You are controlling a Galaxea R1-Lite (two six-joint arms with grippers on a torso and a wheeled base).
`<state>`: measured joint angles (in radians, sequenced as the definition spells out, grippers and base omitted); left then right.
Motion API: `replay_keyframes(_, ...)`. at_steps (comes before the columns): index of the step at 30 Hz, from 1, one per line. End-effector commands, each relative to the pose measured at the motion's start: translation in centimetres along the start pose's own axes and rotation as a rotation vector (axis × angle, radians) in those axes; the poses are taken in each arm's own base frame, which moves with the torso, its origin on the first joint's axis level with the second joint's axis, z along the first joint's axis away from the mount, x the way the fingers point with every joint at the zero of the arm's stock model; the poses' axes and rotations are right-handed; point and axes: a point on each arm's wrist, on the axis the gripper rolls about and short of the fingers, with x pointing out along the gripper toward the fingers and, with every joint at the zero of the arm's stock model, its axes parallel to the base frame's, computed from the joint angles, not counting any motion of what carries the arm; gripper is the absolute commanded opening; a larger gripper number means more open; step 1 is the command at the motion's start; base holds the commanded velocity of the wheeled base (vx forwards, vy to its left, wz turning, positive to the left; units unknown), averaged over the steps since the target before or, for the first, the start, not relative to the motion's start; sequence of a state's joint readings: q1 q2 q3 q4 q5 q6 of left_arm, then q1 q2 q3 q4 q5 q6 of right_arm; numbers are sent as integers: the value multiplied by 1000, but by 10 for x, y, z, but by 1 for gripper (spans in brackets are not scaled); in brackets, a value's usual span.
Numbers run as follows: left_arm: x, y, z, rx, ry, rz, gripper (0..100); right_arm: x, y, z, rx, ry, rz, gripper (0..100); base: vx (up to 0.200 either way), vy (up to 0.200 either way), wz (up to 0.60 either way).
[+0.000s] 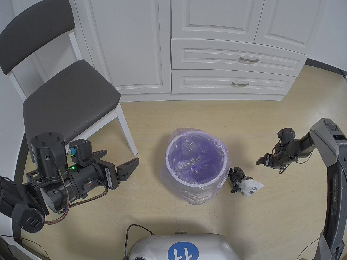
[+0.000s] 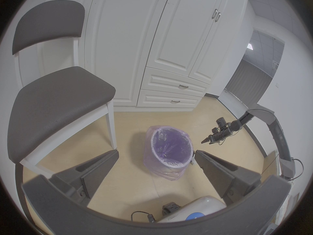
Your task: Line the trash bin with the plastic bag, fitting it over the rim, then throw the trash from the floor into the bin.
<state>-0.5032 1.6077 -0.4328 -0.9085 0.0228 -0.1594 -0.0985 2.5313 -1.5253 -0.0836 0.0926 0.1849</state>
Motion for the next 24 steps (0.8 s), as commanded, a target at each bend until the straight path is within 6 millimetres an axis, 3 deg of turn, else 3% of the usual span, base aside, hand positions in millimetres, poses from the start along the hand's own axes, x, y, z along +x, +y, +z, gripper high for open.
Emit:
replay_keyframes(1, 1, 0, 0, 0, 2, 1, 100, 35, 7, -16, -4, 45, 12, 100, 0, 0, 0)
replay_keyframes(6, 1, 0, 0, 0, -1, 2, 100, 55, 12, -15, -17, 29, 23, 100, 0, 0, 0)
replay_keyframes(9, 1, 0, 0, 0, -3, 1, 100, 80, 14, -23, -36, 39, 23, 100, 0, 0, 0)
replay_keyframes(21, 0, 0, 1, 1, -8, 2, 100, 99, 31, -17, -116, 74, 48, 100, 0, 0, 0)
replay_keyframes(24, 0, 0, 0, 1, -5, 4, 100, 107, 34, -36, -141, 180, 37, 100, 0, 0, 0)
